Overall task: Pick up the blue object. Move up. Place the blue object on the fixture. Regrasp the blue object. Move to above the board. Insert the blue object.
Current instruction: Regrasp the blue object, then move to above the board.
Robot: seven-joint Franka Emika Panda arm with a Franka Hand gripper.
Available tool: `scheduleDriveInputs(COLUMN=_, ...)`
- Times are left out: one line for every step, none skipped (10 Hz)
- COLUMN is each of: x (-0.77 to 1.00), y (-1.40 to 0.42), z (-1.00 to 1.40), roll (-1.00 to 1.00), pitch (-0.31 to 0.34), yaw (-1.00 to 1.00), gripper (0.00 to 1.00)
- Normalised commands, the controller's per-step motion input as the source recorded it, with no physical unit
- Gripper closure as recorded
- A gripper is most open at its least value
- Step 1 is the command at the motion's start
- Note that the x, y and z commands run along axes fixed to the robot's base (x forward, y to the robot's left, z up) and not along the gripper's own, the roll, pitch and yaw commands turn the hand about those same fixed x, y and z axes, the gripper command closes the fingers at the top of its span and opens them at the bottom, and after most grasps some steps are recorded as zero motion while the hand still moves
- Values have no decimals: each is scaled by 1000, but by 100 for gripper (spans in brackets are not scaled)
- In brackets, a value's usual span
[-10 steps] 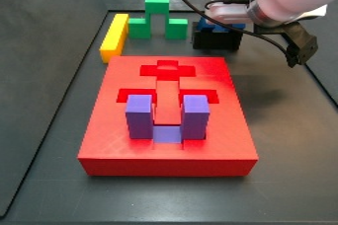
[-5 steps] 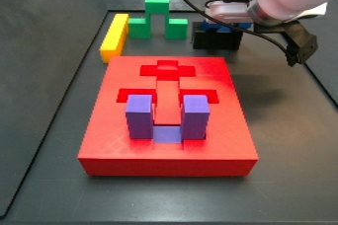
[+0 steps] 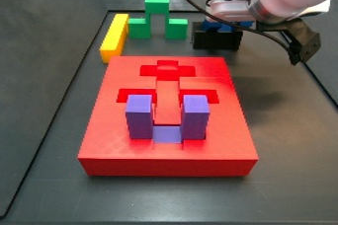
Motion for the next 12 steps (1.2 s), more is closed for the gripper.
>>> scheduleDriveInputs(x=0, y=0, z=0, roll=0, pitch=0, yaw=0, gripper=100)
scheduleDriveInputs(x=0, y=0, z=0, roll=0, pitch=0, yaw=0, gripper=100)
scheduleDriveInputs(x=0, y=0, z=0, roll=0, pitch=0, yaw=0, gripper=100)
scheduleDriveInputs(x=0, y=0, z=0, roll=0, pitch=0, yaw=0, gripper=100)
scheduleDriveInputs(x=0, y=0, z=0, roll=0, pitch=0, yaw=0, gripper=100)
scheduleDriveInputs(x=0, y=0, z=0, roll=0, pitch=0, yaw=0, gripper=100)
scheduleDriveInputs(x=0, y=0, z=0, roll=0, pitch=0, yaw=0, gripper=100)
scheduleDriveInputs(x=0, y=0, z=0, roll=0, pitch=0, yaw=0, gripper=100)
scheduleDriveInputs(x=0, y=0, z=1400, roll=0, pitch=0, yaw=0, gripper=100)
scheduleDriveInputs(x=5, y=-2, z=1400, roll=47, pitch=10, yaw=84, gripper=100)
scheduleDriveInputs(x=-31, y=0, z=1400, roll=-12, pitch=-12, yaw=75, gripper=100)
scheduleDriveInputs(x=-23, y=12, z=1400, roll=17, pitch=-34, yaw=59, gripper=100)
